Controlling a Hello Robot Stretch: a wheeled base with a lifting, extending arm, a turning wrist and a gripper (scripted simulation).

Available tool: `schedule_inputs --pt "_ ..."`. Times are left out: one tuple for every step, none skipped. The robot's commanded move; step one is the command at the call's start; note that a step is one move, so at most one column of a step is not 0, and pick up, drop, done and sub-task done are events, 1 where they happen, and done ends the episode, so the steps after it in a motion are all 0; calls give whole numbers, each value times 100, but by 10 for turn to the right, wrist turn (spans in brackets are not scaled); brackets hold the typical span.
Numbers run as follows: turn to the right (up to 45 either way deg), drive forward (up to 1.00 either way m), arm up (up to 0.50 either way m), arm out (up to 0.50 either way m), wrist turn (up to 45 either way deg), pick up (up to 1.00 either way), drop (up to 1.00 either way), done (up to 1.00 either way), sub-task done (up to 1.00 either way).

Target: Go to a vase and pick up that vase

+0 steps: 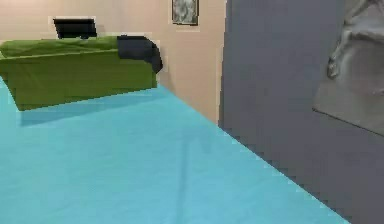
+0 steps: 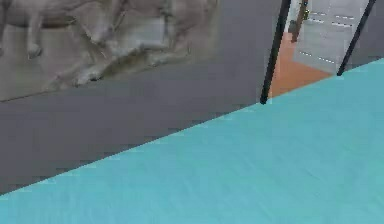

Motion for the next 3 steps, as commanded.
schedule_inputs --pt "-450 0 0 0 0 0 0 0 0" --pt "-90 0 0 0 0 0 0 0 0" --pt "0 100 0 0 0 0 0 0 0"
